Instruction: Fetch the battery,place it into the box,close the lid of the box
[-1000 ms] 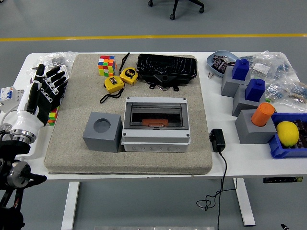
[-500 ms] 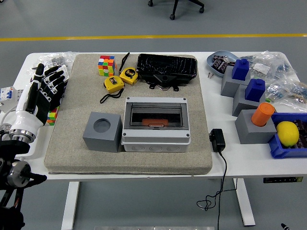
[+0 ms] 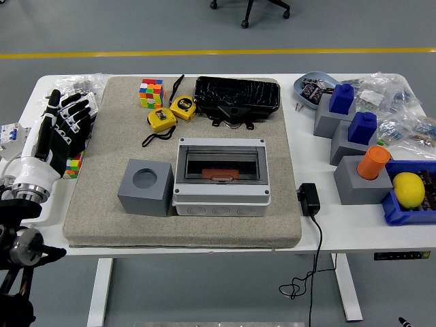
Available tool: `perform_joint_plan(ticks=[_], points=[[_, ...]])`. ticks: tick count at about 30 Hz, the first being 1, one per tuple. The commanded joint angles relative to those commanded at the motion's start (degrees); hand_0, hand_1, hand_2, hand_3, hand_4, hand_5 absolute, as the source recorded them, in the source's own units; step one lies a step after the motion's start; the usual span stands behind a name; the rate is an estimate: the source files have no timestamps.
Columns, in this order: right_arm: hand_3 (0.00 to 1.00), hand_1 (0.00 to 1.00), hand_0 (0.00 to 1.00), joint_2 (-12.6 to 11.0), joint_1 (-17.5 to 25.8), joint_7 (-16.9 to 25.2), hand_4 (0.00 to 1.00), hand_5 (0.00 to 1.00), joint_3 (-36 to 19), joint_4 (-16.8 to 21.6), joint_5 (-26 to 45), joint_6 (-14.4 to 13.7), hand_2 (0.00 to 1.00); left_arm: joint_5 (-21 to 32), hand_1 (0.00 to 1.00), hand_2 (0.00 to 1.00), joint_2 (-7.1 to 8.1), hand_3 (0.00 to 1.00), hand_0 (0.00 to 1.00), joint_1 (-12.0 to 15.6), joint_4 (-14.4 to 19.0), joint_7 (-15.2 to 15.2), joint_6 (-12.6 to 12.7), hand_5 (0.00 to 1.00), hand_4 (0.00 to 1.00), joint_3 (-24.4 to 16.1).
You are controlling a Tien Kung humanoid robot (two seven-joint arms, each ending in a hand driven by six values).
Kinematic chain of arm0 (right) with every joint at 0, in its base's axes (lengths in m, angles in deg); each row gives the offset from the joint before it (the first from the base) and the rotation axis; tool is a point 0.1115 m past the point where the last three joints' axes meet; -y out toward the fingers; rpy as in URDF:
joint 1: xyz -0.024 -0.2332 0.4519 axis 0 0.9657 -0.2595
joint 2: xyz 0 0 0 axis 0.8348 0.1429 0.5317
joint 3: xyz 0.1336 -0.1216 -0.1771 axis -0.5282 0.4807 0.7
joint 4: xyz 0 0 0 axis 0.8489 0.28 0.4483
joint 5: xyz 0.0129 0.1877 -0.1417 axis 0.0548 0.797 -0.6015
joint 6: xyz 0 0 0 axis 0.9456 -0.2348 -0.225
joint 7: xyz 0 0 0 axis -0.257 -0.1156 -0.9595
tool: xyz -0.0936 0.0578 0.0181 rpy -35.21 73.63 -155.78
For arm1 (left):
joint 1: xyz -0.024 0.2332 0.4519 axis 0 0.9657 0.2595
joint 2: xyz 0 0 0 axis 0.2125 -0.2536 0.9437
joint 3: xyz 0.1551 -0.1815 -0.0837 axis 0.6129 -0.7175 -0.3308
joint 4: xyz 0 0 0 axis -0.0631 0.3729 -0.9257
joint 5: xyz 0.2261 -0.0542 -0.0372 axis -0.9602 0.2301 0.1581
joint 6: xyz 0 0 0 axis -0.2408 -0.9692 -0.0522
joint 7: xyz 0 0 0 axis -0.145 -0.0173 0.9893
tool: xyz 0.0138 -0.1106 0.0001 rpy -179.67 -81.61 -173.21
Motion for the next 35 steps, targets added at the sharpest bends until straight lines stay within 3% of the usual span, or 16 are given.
perform_joint_plan(ticks=[35], points=[[0.756, 0.697, 0.75, -0.2, 0.1, 0.1, 0.998, 0.998, 0.3, 0.1, 0.1, 0.0, 0.714, 0.0, 0.796, 0.732, 0.03, 0.718, 0.83, 0.2, -0.1, -0.2, 0.2, 0.789, 0.998, 0.3]])
